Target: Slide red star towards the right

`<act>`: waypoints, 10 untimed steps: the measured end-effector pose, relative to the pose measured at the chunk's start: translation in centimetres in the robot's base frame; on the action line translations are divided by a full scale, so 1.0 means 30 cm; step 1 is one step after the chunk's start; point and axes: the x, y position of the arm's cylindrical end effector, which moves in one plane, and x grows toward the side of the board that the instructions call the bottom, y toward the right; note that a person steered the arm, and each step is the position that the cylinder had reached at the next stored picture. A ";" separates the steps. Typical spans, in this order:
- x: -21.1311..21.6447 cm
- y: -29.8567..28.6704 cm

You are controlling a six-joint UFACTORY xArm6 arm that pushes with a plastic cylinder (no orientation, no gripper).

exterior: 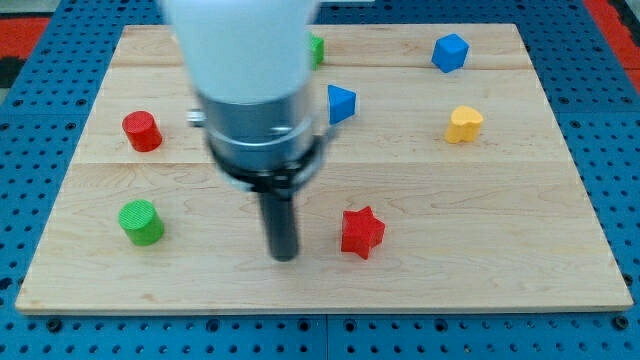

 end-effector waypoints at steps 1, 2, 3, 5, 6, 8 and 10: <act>-0.023 0.127; -0.043 0.242; -0.043 0.361; -0.043 0.574; -0.042 0.443; -0.064 0.227; -0.180 0.238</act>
